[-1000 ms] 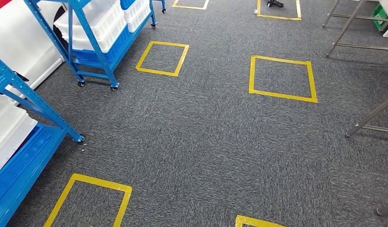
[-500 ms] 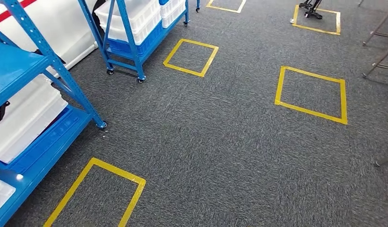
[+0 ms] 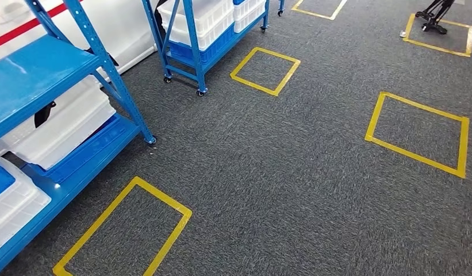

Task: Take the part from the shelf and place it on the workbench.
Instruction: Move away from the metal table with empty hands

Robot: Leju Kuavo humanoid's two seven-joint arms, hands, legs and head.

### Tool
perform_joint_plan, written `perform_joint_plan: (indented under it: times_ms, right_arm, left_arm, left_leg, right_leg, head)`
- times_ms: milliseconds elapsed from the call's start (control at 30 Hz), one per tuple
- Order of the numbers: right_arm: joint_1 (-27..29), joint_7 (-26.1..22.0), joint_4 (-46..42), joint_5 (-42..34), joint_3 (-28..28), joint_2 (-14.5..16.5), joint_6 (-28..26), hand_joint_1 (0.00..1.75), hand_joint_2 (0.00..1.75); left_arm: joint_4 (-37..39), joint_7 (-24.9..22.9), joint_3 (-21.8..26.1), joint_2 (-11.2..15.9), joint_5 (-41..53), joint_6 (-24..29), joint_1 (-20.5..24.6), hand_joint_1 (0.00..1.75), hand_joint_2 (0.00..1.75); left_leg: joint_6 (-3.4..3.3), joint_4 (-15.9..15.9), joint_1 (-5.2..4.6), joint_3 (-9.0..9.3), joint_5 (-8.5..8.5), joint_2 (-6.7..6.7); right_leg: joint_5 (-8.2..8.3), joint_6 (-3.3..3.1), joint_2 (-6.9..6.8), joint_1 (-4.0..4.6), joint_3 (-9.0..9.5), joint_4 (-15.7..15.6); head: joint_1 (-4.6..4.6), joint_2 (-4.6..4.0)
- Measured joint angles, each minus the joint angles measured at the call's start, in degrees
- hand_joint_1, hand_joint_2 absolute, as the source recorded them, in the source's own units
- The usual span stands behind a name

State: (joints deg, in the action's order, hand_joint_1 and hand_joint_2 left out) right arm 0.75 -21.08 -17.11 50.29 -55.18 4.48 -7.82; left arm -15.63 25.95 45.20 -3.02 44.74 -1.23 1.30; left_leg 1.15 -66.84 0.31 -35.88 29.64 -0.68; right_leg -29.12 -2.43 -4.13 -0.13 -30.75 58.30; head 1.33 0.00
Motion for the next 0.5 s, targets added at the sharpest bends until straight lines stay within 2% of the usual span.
perform_joint_plan:
  times_ms: [67,100,133,200,267,333,367,400,433,467,500]
  right_arm:
    - [0.0,0.2,0.0,1.0,-0.6,0.2,0.0,0.00,0.00]
    - [-0.1,0.4,0.0,1.4,-0.9,0.2,0.0,0.00,0.00]
    - [-0.2,0.6,0.0,1.9,-1.2,0.3,-0.1,0.00,0.00]
    - [-0.5,1.0,0.0,3.1,-1.6,0.4,-0.4,0.00,0.00]
    - [-0.6,1.5,0.0,4.3,-2.0,0.6,-0.6,0.00,0.00]
    - [-0.4,1.9,0.1,5.2,-2.4,0.7,-0.8,0.00,0.00]
    - [-0.3,2.0,0.2,5.5,-2.6,0.8,-0.8,0.00,0.00]
    - [-0.1,2.2,0.2,5.9,-2.9,0.8,-0.9,0.00,0.00]
    - [0.0,2.2,0.2,6.2,-3.1,0.8,-1.0,0.00,0.00]
    - [0.1,2.3,0.2,6.4,-3.4,0.8,-1.0,0.00,0.00]
    - [0.1,2.3,0.2,6.5,-3.6,0.8,-1.0,0.00,0.00]
  left_arm:
    - [0.0,0.0,0.6,0.0,0.8,0.0,0.1,0.00,0.00]
    - [0.0,-0.1,0.8,0.0,1.1,0.0,0.2,0.00,0.00]
    - [0.0,-0.1,1.0,0.0,1.4,0.0,0.1,0.00,0.00]
    - [0.0,-0.2,1.7,0.0,2.2,-0.1,-0.1,0.00,0.00]
    - [0.0,-0.2,2.3,-0.1,2.9,-0.2,0.0,0.00,0.00]
    - [0.0,-0.2,2.7,-0.2,3.4,-0.2,0.2,0.00,0.00]
    - [0.0,-0.1,3.0,-0.2,3.7,-0.3,0.3,0.00,0.00]
    - [0.0,0.0,3.3,-0.2,4.0,-0.3,0.3,0.00,0.00]
    - [0.1,0.3,3.6,-0.2,4.2,-0.4,0.3,0.00,0.00]
    - [0.1,0.5,3.7,-0.3,4.4,-0.5,0.2,0.00,0.00]
    - [0.1,0.7,3.9,-0.3,4.5,-0.6,0.2,0.00,0.00]
  left_leg:
    - [-0.65,6.8,-0.41,3.56,-2.31,-1.77]
    - [-0.98,8.4,-0.63,4.30,-2.59,-2.28]
    - [-1.24,8.7,-0.83,4.34,-2.47,-2.16]
    - [-1.79,9.4,-0.72,4.65,-2.83,-1.08]
    - [-2.40,10.3,-0.35,5.28,-3.47,0.01]
    - [-2.77,10.6,-0.24,5.37,-3.83,1.13]
    - [-2.83,10.6,-0.25,5.29,-3.86,1.76]
    - [-2.82,10.5,-0.23,5.26,-3.85,2.47]
    - [-2.76,10.4,-0.20,5.27,-3.79,3.22]
    - [-2.64,10.2,-0.14,5.29,-3.70,4.01]
    - [-2.43,10.0,-0.08,5.30,-3.54,4.80]
  right_leg:
    - [-0.32,0.44,-1.11,0.18,0.42,0.0]
    - [-0.45,0.73,-1.55,0.22,0.58,0.0]
    - [-0.54,1.01,-1.98,0.22,0.74,0.0]
    - [-0.78,1.61,-2.36,0.07,1.19,-0.1]
    - [-2.43,2.16,-0.06,-0.07,0.52,2.1]
    - [-5.80,2.47,3.01,-0.24,-2.73,8.6]
    - [-7.18,2.57,3.64,-0.31,-4.73,12.2]
    - [-7.57,2.69,3.87,-0.40,-6.20,14.7]
    - [-6.74,2.80,3.98,-0.51,-6.78,15.1]
    - [-4.87,2.89,4.17,-0.68,-6.29,13.3]
    - [-2.42,2.95,4.72,-0.91,-4.95,9.8]
  head:
    - [-0.04,-0.01]
    - [-0.04,-0.01]
    - [-0.07,-0.01]
    - [-0.04,0.00]
    - [-0.31,-0.01]
    - [-0.63,-0.01]
    - [-0.70,-0.01]
    - [-0.69,0.00]
    - [-0.69,0.00]
    - [-0.70,0.00]
    - [-0.71,0.00]
